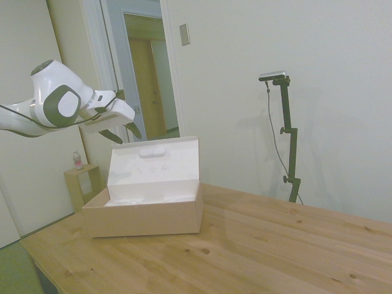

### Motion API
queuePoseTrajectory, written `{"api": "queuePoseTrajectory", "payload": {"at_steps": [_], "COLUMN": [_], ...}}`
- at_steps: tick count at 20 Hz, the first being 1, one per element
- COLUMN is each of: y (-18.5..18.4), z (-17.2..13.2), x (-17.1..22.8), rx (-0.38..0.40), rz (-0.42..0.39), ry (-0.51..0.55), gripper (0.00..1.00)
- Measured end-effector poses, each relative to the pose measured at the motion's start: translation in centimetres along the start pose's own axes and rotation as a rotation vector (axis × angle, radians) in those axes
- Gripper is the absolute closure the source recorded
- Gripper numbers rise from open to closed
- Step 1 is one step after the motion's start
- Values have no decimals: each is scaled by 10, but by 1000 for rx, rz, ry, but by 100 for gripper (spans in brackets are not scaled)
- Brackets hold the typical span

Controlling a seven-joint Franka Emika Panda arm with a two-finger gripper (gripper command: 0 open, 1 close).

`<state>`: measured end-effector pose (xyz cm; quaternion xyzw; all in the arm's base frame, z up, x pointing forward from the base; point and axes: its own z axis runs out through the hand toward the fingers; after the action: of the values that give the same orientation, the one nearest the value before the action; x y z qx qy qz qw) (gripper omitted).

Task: Close the box

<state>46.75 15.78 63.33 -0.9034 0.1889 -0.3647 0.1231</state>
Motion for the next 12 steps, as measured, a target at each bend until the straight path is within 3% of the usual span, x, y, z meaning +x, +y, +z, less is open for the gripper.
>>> {"api": "queuePoseTrajectory", "payload": {"at_steps": [12], "y": [-28], "z": [20], "x": [65], "rx": [61], "rz": [40], "ry": [16], "gripper": [0]}}
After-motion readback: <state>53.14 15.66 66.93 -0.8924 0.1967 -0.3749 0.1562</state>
